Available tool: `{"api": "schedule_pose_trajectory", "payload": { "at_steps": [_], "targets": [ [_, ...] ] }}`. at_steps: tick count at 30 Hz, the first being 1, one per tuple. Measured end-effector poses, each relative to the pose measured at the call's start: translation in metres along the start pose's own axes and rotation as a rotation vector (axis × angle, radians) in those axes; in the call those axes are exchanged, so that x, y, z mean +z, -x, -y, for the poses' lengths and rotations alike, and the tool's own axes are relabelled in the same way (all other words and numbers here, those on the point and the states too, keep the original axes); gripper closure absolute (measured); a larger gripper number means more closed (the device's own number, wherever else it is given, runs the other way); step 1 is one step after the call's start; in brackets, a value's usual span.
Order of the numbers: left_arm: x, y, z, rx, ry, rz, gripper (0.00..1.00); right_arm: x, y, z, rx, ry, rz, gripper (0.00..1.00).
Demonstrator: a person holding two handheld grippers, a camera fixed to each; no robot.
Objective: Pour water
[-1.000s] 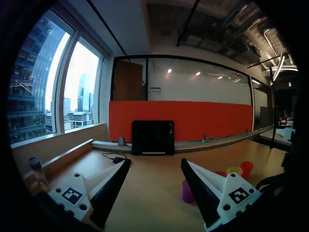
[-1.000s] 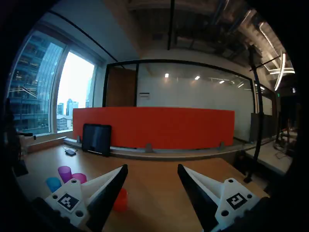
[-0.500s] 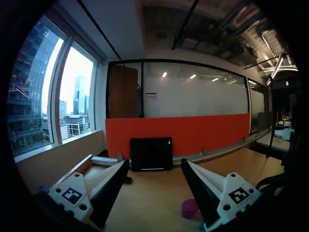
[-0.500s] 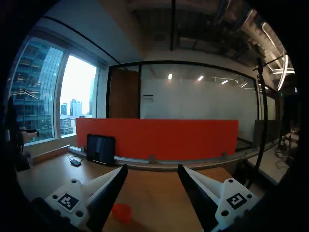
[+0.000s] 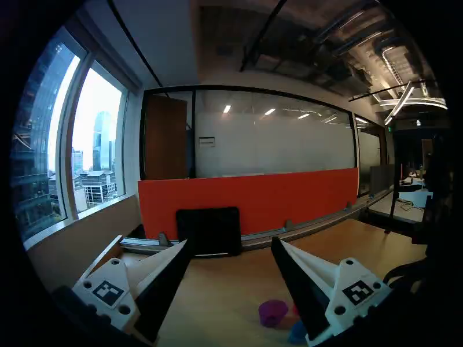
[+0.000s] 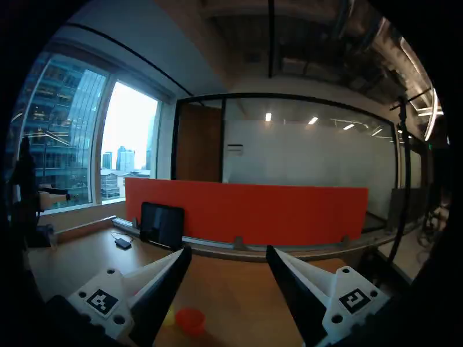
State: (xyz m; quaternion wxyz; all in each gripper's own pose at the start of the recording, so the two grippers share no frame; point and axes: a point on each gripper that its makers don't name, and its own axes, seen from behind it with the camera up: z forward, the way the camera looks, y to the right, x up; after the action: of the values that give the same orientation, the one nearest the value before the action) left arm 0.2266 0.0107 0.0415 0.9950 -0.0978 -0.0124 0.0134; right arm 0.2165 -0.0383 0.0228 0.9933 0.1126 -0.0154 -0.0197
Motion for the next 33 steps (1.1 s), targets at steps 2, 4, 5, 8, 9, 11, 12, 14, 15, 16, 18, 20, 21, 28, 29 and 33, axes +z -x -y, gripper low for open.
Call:
{"api": "schedule_pose_trajectory", "payload": {
  "at_steps": [2, 4, 5, 8, 9, 11, 12, 14, 15, 16, 18, 20, 21, 28, 29, 33],
  "targets": [
    [0.001, -0.001, -0.004, 0.005, 0.024, -0.002, 0.01, -0.001, -0.001, 0.01, -0.003, -0.046, 0.001, 0.0],
    [0.001, -0.003, -0.009, 0.011, 0.048, -0.005, 0.01, -0.003, -0.003, 0.022, -0.005, -0.099, 0.002, 0.0],
    [0.001, -0.003, -0.011, 0.014, 0.06, -0.006, 0.02, -0.004, -0.003, 0.028, -0.005, -0.127, 0.003, 0.0],
    [0.0, -0.004, -0.019, 0.023, 0.101, -0.004, 0.01, -0.009, -0.005, 0.051, -0.013, -0.229, 0.009, 0.0],
    [0.0, -0.004, -0.022, 0.026, 0.115, -0.003, 0.01, -0.011, -0.005, 0.058, -0.017, -0.262, 0.01, 0.0],
    [0.0, -0.003, -0.031, 0.027, 0.156, 0.004, 0.01, -0.015, -0.008, 0.071, -0.021, -0.317, 0.008, 0.0],
    [-0.001, -0.002, -0.034, 0.027, 0.174, 0.008, 0.01, -0.016, -0.009, 0.077, -0.023, -0.341, 0.007, 0.0],
    [-0.002, 0.001, -0.042, 0.024, 0.212, 0.014, 0.01, -0.018, -0.009, 0.084, -0.028, -0.377, 0.003, 0.0],
    [-0.002, 0.003, -0.045, 0.023, 0.229, 0.016, 0.01, -0.019, -0.009, 0.087, -0.031, -0.393, 0.002, 0.0],
    [-0.002, 0.005, -0.048, 0.021, 0.244, 0.02, 0.01, -0.019, -0.009, 0.09, -0.033, -0.404, 0.004, 0.0],
    [-0.002, 0.009, -0.053, 0.019, 0.27, 0.026, 0.01, -0.019, -0.008, 0.094, -0.038, -0.425, 0.006, 0.0],
    [-0.004, 0.013, -0.057, 0.018, 0.296, 0.032, 0.01, -0.021, -0.006, 0.1, -0.042, -0.453, 0.012, 0.0],
    [-0.005, 0.015, -0.059, 0.018, 0.309, 0.034, 0.01, -0.022, -0.005, 0.102, -0.045, -0.466, 0.015, 0.0],
    [-0.011, 0.032, -0.074, 0.027, 0.388, 0.059, 0.01, -0.028, 0.007, 0.116, -0.087, -0.546, 0.053, 0.0],
    [-0.011, 0.034, -0.076, 0.03, 0.397, 0.062, 0.01, -0.029, 0.01, 0.118, -0.094, -0.557, 0.059, 0.0],
    [-0.012, 0.045, -0.081, 0.042, 0.426, 0.075, 0.01, -0.033, 0.02, 0.125, -0.115, -0.6, 0.085, 0.0]
  ]
}}
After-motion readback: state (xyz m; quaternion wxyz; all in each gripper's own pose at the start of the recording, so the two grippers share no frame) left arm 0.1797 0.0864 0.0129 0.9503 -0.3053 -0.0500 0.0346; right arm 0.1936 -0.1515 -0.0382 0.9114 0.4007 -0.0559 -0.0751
